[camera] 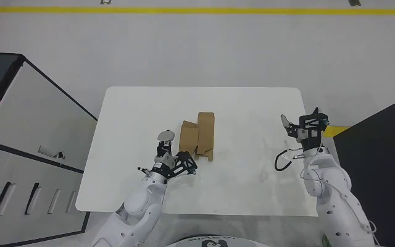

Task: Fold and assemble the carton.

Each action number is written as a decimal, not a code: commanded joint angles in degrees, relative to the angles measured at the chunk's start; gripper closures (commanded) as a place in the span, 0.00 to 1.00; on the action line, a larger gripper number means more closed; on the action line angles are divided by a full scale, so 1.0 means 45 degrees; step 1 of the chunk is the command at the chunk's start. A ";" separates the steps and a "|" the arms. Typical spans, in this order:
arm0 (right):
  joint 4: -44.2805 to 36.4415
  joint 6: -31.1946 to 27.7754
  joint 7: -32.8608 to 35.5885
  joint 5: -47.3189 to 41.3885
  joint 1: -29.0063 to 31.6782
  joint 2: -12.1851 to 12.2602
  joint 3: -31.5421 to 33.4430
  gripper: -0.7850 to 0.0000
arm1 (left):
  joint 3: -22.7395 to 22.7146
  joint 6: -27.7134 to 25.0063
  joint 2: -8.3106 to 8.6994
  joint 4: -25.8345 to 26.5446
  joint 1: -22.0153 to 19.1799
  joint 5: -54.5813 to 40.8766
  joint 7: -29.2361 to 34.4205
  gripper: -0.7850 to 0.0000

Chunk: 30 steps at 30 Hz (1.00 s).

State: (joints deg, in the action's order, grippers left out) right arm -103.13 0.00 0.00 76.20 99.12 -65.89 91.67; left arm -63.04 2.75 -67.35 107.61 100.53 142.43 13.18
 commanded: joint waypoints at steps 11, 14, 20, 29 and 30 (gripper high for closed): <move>0.0000 0.0000 0.0000 0.0000 0.0000 0.0000 0.0000 0.00 | 0.0464 -0.0409 -0.0056 -0.0342 -0.0091 0.0390 -0.0104 0.00; 0.0000 0.0000 0.0000 0.0000 0.0000 0.0000 0.0000 0.00 | 0.0846 -0.0538 -0.0151 -0.0630 -0.0280 0.0652 0.0342 0.00; 0.0000 0.0000 0.0000 0.0000 0.0000 0.0000 0.0000 0.00 | 0.1193 -0.0705 -0.0272 -0.0852 -0.0498 0.0777 0.0989 0.00; 0.0000 0.0000 0.0000 0.0000 0.0000 0.0000 0.0000 0.00 | 0.1268 -0.0795 -0.0272 -0.1017 -0.0501 0.0864 0.0766 0.00; 0.0000 0.0000 0.0000 0.0000 0.0000 0.0000 0.0000 0.00 | 0.1318 -0.0826 -0.0280 -0.1089 -0.0490 0.0901 0.0721 0.00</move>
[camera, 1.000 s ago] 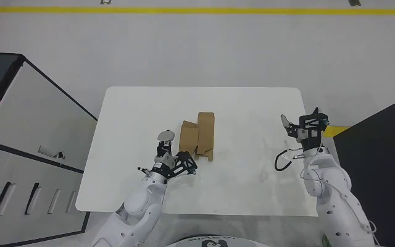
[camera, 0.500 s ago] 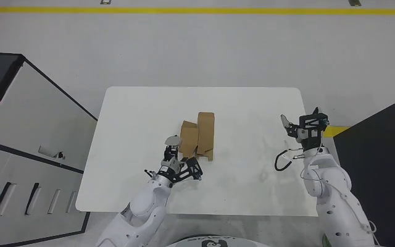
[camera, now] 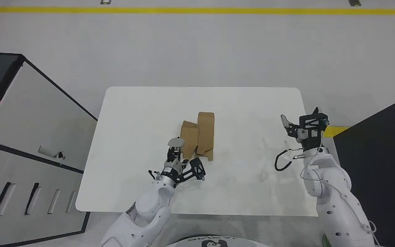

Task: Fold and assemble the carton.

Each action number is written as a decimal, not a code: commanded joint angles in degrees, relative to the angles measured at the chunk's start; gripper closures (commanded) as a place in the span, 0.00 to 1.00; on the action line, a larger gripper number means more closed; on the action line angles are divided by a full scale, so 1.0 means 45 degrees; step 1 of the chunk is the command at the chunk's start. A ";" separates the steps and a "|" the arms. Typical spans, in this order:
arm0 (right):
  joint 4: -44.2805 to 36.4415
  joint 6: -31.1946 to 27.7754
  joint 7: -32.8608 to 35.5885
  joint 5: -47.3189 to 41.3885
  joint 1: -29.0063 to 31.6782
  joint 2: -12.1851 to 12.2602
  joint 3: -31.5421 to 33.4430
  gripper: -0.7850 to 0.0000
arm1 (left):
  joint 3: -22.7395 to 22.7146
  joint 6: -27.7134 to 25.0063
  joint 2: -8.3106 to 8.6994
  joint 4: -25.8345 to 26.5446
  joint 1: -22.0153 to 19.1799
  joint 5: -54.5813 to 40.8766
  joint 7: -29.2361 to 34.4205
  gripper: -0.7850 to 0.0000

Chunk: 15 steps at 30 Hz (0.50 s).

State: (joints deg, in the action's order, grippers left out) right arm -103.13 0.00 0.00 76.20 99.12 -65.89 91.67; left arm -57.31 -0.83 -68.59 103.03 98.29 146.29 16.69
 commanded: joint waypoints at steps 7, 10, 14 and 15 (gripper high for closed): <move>0.0000 0.0000 0.0000 0.0000 0.0000 0.0000 0.0000 0.00 | 0.0518 0.0010 -0.0158 -0.0624 -0.0255 0.0193 0.0133 0.00; 0.0000 0.0000 0.0000 0.0000 0.0000 0.0000 0.0000 0.00 | 0.0639 0.0185 -0.0230 -0.0803 -0.0395 0.0298 0.0432 0.00; 0.0000 0.0000 0.0000 0.0000 0.0000 0.0000 0.0000 0.00 | 0.0801 0.0447 -0.0331 -0.1128 -0.0610 0.0536 0.0804 0.00; 0.0000 0.0000 0.0000 0.0000 0.0000 0.0000 0.0000 0.00 | 0.0866 0.0450 -0.0355 -0.1220 -0.0682 0.0598 0.0800 0.00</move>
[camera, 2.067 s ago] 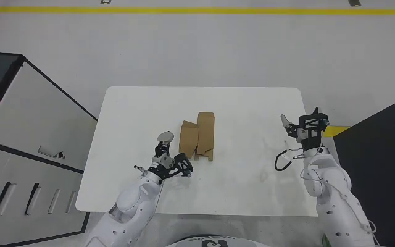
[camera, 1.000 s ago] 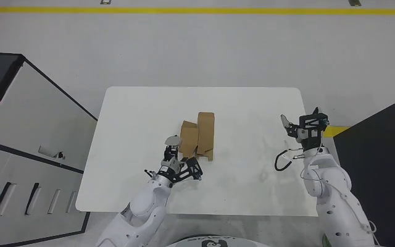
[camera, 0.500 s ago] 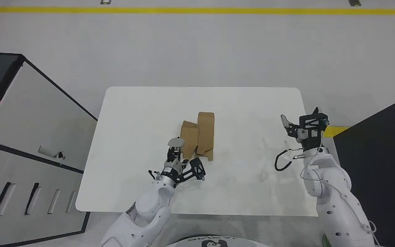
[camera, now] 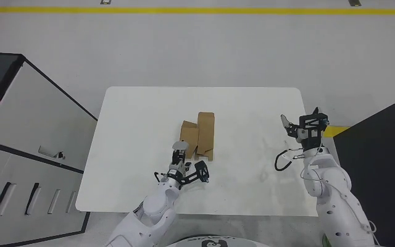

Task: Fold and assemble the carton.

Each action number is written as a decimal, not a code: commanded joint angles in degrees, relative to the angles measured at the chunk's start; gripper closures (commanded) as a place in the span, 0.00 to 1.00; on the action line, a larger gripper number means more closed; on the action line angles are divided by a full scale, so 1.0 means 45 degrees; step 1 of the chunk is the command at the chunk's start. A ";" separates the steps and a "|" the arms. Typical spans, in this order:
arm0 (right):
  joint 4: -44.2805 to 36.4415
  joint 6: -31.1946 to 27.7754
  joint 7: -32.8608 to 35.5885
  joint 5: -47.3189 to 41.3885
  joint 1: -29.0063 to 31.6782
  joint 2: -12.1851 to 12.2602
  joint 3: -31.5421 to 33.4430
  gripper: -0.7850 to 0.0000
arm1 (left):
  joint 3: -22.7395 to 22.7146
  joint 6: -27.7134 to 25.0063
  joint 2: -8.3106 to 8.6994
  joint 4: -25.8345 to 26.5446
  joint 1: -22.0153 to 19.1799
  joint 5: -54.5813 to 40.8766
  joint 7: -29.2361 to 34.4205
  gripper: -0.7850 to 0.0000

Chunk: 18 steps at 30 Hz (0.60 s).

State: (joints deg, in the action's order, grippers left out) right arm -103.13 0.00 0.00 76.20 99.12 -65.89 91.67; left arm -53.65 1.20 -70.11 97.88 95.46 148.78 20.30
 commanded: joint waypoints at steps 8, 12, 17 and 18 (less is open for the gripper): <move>0.0000 0.0000 0.0000 0.0000 0.0000 0.0000 0.0000 0.00 | 0.0348 -0.0095 -0.0218 -0.0799 -0.0583 -0.0035 0.0125 0.00; 0.0000 0.0000 0.0000 0.0000 0.0000 0.0000 0.0000 0.00 | 0.0415 -0.0104 -0.0308 -0.1091 -0.0817 -0.0099 0.0224 0.04; 0.0000 0.0000 0.0000 0.0000 0.0000 0.0000 0.0000 0.00 | 0.0461 -0.0075 -0.0397 -0.1357 -0.0970 -0.0185 0.0271 0.24; 0.0000 0.0000 0.0000 0.0000 0.0000 0.0000 0.0000 0.00 | 0.0456 -0.0074 -0.0411 -0.1433 -0.0998 -0.0207 0.0262 0.24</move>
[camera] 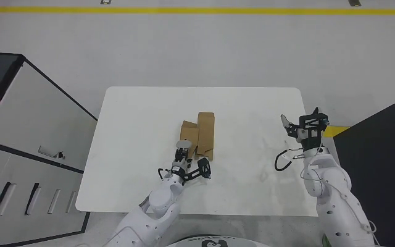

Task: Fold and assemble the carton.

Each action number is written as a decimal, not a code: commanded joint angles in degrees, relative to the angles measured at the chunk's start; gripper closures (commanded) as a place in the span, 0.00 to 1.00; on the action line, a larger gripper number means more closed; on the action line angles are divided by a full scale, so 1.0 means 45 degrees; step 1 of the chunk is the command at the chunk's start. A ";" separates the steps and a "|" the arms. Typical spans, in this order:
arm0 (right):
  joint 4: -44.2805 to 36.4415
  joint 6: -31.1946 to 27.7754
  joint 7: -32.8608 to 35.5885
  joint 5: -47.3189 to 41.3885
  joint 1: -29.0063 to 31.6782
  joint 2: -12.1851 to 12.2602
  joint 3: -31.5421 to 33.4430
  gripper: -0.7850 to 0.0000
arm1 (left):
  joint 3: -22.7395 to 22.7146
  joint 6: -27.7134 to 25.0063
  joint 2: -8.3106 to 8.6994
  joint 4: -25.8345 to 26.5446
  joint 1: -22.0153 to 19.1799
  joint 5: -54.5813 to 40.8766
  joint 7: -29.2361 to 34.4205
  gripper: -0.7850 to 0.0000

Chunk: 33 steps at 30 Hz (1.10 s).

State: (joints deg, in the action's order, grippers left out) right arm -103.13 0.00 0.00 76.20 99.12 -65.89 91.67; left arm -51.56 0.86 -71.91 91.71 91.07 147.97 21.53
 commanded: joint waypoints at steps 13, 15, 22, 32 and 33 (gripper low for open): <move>0.0000 0.0000 0.0000 0.0000 0.0000 0.0000 0.0000 0.00 | -0.0152 0.0089 -0.0121 -0.0391 -0.0053 -0.0093 -0.0076 0.47; 0.0000 0.0000 0.0000 0.0000 0.0000 0.0000 0.0000 0.00 | -0.0188 0.0102 -0.0131 -0.0395 -0.0035 -0.0090 -0.0085 0.54; 0.0000 0.0000 0.0000 0.0000 0.0000 0.0000 0.0000 0.00 | -0.0293 0.0197 -0.0161 -0.0322 0.0051 0.0010 -0.0126 0.86; 0.0000 0.0000 0.0000 0.0000 0.0000 0.0000 0.0000 0.00 | -0.0529 0.0789 -0.0103 0.0573 0.0430 0.0672 -0.0746 1.00; 0.0000 0.0000 0.0000 0.0000 0.0000 0.0000 0.0000 0.00 | -0.0568 0.0871 -0.0087 0.0728 0.0500 0.0802 -0.0800 1.00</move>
State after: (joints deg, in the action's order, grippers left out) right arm -103.13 0.00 0.00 76.20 99.12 -65.89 91.67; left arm -53.96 4.48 -72.36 94.40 93.04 151.00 18.13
